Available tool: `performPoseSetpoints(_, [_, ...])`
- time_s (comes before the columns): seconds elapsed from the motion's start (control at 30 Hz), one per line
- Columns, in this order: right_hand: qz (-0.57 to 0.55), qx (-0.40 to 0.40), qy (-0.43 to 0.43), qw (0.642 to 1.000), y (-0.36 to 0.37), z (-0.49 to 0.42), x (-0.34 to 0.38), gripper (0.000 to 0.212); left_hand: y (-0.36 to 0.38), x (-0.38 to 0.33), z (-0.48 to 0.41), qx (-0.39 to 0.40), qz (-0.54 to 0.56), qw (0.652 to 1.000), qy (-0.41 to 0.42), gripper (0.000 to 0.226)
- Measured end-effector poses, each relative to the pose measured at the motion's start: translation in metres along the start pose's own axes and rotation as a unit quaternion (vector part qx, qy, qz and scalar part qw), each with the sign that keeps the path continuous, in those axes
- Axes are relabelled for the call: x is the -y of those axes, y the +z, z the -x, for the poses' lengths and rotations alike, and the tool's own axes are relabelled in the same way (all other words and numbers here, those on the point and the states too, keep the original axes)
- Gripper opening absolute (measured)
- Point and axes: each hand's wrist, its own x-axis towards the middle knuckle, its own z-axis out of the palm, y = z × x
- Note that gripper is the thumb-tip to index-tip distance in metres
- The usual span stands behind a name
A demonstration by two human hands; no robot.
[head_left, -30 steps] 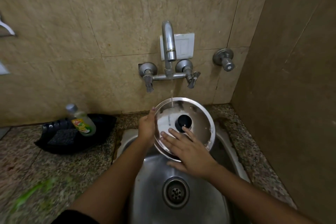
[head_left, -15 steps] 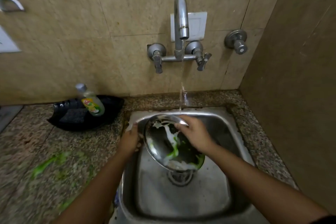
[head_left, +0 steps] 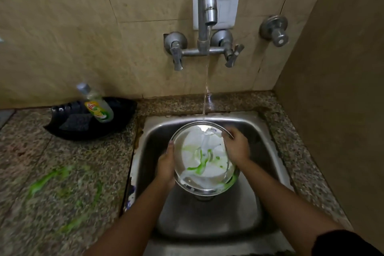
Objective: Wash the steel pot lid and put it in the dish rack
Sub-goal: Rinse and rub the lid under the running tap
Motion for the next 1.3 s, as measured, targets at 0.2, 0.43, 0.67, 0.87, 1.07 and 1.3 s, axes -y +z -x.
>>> performPoseSetpoints(0.2, [0.356,0.053,-0.27,0.893,0.046,-0.009,0.035,0.071,0.038,-0.027,-0.011,0.017,0.048,0.999,0.018,0.045])
performPoseSetpoints(0.43, [0.397,0.205,-0.423,0.788,0.025,0.016,0.004,0.062,0.021,-0.034,-0.058,-0.02,0.041,0.998,0.043,0.07])
performPoseSetpoints(0.67, [0.417,0.035,-0.281,0.864,0.026,-0.033,0.015,0.07,0.029,-0.019,-0.042,-0.002,0.033,0.999,0.019,0.054])
performPoseSetpoints(0.87, [0.367,0.18,-0.428,0.807,0.065,0.014,0.024,0.059,0.035,-0.03,-0.049,-0.022,0.059,0.997,0.045,0.05])
performPoseSetpoints(1.07, [0.442,0.069,-0.301,0.843,-0.003,-0.011,-0.025,0.068,0.011,-0.021,-0.059,-0.021,0.035,0.998,0.052,0.047])
performPoseSetpoints(1.3, [0.369,0.076,-0.324,0.868,0.065,-0.005,0.039,0.065,0.043,-0.016,-0.035,0.014,0.021,0.999,0.031,0.048])
